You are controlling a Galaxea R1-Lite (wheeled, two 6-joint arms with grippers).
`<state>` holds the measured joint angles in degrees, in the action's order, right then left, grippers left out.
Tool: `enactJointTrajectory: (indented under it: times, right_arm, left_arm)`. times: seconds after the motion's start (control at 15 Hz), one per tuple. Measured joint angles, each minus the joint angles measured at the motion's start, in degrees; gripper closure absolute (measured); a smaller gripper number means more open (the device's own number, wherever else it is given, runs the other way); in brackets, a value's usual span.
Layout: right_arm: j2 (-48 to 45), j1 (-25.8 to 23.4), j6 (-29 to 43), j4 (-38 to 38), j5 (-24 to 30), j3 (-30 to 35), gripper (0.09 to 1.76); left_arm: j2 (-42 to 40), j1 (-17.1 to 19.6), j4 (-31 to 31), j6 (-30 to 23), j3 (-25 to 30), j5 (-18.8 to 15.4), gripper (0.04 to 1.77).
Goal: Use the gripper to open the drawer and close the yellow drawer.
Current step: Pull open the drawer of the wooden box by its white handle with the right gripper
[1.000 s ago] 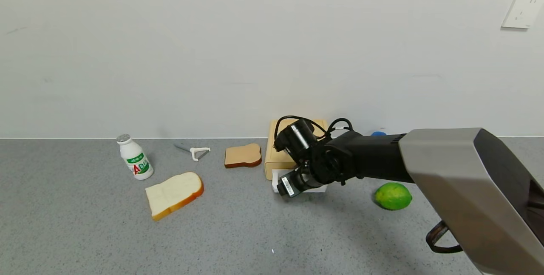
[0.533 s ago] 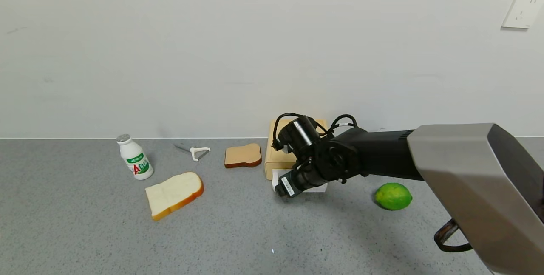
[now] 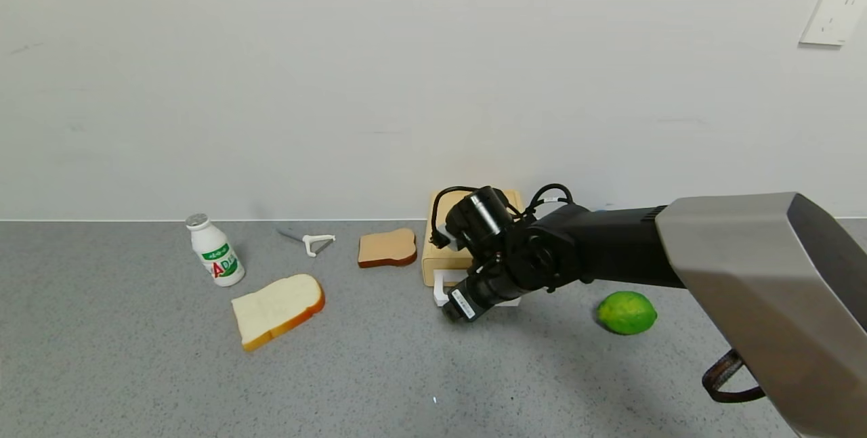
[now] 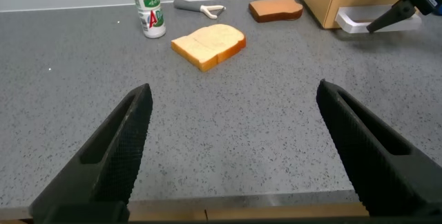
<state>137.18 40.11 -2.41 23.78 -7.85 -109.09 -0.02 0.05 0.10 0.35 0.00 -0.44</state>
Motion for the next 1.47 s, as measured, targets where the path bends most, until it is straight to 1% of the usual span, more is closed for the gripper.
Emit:
enactJointTrajectory:
  times: [1.0,1.47]
  right_arm:
    - [3.25,-0.06,0.55,-2.76,-0.46,0.02,0.14]
    - [3.78,0.51,5.11,-1.83,-0.39,-0.15,0.14]
  left_arm:
    - [0.0,0.02,-0.02,-0.02,0.0,0.0,0.09]
    - [0.0,0.02,0.0,-0.02,0.0,0.0,0.09]
